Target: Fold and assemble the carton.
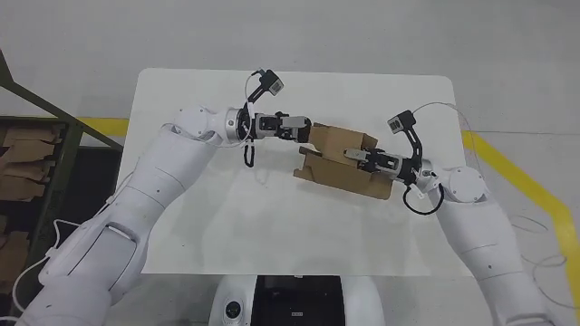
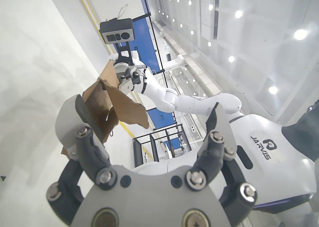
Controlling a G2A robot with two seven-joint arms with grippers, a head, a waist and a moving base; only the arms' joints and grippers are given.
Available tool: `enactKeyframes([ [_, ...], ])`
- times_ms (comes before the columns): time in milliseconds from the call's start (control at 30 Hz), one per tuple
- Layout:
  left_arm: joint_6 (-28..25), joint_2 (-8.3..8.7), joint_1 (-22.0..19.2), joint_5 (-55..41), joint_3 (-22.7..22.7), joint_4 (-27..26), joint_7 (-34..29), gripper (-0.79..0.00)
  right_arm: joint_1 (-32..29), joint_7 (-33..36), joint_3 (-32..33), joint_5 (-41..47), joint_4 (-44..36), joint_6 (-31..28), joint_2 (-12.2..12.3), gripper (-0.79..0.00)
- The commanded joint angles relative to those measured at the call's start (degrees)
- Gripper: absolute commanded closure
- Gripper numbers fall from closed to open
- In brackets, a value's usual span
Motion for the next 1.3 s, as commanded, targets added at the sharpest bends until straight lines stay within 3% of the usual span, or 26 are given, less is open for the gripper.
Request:
enactKeyframes([
  [0,0.2,-0.13,-0.1,-0.2,0.3,0.4,-0.2,-0.785,-0.3,0.1,0.0,0.1,-0.6,0.0,0.0,0.000],
  [400,-0.1,-1.20,-1.5,-1.4,1.0,3.3,0.1,-0.785,-2.5,1.2,-1.8,0.2,-5.1,0.2,0.1,0.000],
  [833,1.5,-2.27,-1.8,-3.5,1.6,2.9,-1.5,-0.785,-2.4,0.0,-4.4,1.1,-5.6,0.2,-0.4,0.000],
  [1267,1.3,-1.78,-0.8,-2.0,-0.4,3.4,-1.3,-0.785,-2.2,-5.9,-1.5,-0.4,-4.0,-0.7,0.0,0.000],
])
